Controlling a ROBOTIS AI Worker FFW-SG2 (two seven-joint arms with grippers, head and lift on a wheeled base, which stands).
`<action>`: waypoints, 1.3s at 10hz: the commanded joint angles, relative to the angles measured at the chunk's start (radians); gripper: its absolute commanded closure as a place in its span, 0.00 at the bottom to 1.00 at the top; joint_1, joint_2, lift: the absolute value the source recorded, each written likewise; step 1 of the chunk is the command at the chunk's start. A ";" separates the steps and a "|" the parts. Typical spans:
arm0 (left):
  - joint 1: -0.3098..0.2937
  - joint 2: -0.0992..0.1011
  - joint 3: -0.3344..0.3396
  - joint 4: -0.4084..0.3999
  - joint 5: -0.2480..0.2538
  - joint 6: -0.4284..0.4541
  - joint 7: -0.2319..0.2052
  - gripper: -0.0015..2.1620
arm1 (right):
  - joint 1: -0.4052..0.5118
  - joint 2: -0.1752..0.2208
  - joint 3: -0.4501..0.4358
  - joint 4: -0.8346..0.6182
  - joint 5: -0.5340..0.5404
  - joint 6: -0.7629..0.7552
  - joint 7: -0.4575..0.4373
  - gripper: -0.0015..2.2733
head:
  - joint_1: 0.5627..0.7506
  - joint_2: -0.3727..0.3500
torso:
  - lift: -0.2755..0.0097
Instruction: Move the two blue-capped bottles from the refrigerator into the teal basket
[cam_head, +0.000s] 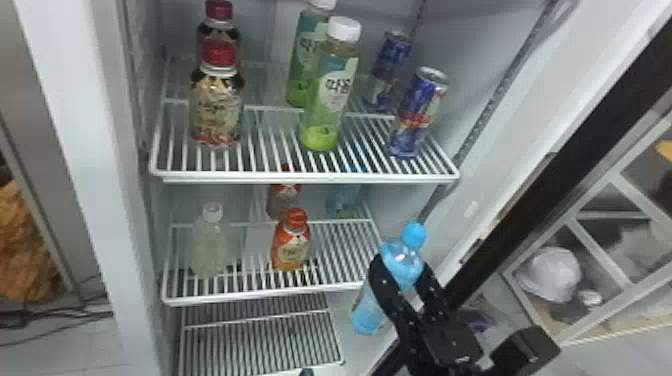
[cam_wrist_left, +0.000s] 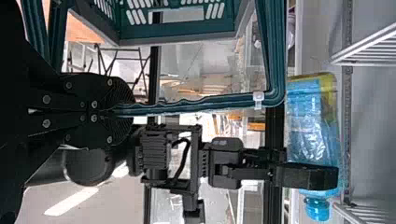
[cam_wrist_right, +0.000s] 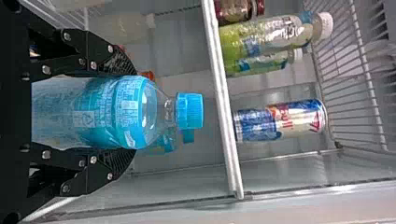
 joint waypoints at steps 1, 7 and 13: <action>0.000 0.000 0.000 0.000 0.000 0.005 0.000 0.54 | 0.067 0.001 -0.019 -0.086 0.002 0.064 0.013 0.30 | 0.70 0.03 | 0.49; 0.000 0.005 -0.002 0.000 -0.002 0.007 0.000 0.54 | 0.177 0.010 -0.171 -0.278 0.037 0.420 0.160 0.30 | 0.70 0.03 | 0.49; 0.005 0.003 0.002 0.000 -0.002 0.007 -0.001 0.54 | 0.224 0.013 -0.189 -0.359 0.037 0.638 0.247 0.30 | 0.70 0.03 | 0.49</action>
